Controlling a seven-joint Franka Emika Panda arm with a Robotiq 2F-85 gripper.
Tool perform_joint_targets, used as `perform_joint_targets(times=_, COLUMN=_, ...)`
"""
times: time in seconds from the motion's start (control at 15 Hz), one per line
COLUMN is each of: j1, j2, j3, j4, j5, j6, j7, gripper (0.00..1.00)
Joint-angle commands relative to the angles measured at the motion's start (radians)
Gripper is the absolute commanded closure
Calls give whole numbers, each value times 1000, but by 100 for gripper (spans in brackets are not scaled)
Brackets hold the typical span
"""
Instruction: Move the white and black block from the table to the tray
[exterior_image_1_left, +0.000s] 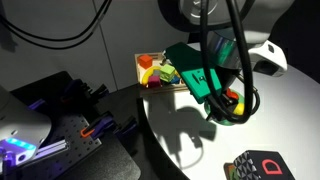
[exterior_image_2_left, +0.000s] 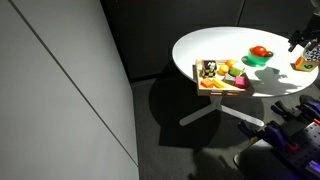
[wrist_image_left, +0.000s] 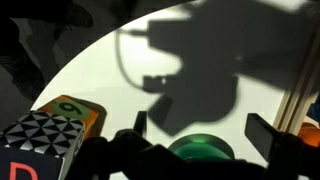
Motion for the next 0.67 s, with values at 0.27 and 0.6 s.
perform_joint_targets(times=0.27, j1=-9, j2=47, j3=-10, j4=49, j5=-11, j6=3, j7=41, gripper=0)
perform_joint_targets(times=0.6, j1=-1, j2=110, j3=-47, j4=118, j5=-68, j6=59, j7=149, gripper=0)
